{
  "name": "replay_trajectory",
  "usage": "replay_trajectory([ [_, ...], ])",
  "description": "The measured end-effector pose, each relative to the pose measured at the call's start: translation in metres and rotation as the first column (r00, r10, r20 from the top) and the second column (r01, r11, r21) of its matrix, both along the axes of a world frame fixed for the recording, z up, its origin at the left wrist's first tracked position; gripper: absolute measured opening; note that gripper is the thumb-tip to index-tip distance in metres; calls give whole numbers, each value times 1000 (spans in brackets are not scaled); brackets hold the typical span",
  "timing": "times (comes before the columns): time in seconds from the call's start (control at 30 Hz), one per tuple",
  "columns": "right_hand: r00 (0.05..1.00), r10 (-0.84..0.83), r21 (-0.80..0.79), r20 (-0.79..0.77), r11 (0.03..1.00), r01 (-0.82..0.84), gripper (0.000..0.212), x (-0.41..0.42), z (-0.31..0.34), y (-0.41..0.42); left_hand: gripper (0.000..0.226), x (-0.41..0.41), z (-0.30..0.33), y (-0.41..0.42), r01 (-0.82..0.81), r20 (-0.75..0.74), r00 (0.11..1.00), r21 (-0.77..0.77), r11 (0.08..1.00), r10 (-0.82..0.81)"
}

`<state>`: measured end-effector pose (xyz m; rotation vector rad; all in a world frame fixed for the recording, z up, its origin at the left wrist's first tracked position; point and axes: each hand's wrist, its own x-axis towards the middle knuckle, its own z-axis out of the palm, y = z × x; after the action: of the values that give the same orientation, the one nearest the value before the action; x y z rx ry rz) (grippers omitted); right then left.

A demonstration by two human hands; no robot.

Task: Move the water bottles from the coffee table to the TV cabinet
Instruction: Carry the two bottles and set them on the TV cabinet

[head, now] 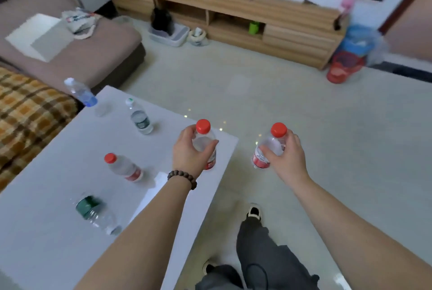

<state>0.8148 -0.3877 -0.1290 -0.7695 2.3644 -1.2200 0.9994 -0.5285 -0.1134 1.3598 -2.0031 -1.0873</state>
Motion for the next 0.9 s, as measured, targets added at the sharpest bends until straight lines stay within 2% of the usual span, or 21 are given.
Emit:
replay_trajectory([
  [0.3, 976, -214, -23, 32, 976, 215, 52, -127, -22, 2, 51, -159, -18, -34, 156, -38, 987, 21, 987, -155],
  [0.6, 963, -267, -28, 44, 963, 269, 53, -324, -11, -56, 50, -364, -12, -111, 188, -40, 981, 13, 982, -188],
  [0.9, 962, -273, -17, 23, 962, 274, 54, -450, -3, -140, 49, -475, -7, -198, 162, -28, 986, -11, 987, -162],
])
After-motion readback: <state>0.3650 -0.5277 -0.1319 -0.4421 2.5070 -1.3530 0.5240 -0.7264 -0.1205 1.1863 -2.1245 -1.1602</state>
